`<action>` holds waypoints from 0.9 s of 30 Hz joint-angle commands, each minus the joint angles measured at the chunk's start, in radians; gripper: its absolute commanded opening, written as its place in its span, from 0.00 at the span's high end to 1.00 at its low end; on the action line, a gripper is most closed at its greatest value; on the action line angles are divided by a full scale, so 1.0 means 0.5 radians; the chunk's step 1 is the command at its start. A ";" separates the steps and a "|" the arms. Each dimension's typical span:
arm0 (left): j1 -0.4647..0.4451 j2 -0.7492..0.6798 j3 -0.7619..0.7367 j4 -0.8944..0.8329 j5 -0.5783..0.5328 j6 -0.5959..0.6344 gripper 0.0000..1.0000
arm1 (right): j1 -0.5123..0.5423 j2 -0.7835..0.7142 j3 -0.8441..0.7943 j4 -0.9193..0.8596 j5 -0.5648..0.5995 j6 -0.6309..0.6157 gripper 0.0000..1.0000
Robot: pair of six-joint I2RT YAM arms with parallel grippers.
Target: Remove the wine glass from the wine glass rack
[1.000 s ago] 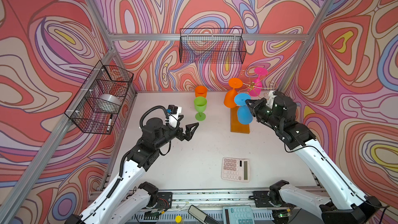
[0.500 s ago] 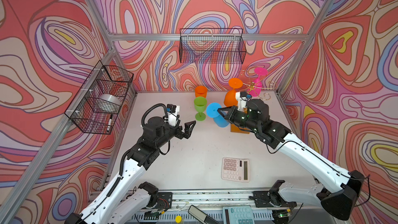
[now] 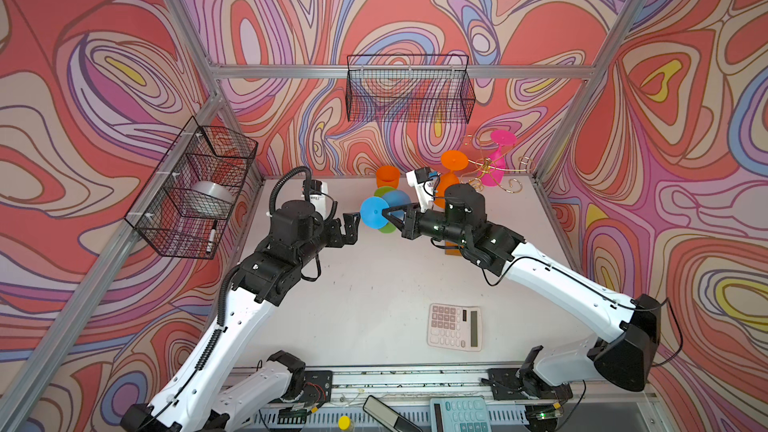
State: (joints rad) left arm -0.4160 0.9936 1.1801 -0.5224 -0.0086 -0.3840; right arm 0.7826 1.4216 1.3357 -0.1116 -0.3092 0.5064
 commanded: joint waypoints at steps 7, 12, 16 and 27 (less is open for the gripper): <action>0.259 0.052 0.285 -0.353 0.308 -0.493 0.02 | 0.064 -0.008 0.026 0.079 -0.127 -0.599 1.00; 0.464 0.080 0.353 -0.463 0.484 -0.747 0.05 | 0.064 -0.012 -0.071 0.249 -0.108 -0.887 1.00; 0.516 0.116 0.405 -0.495 0.546 -0.915 0.09 | 0.063 0.003 -0.180 0.445 -0.071 -1.123 1.00; 0.541 0.213 0.377 -0.392 0.713 -1.428 0.14 | 0.085 0.130 -0.401 0.908 0.159 -1.728 1.00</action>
State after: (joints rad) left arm -0.1505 1.0988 1.3643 -0.7349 0.3161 -0.9871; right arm 0.8104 1.4647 1.1553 0.2379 -0.2859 -0.2253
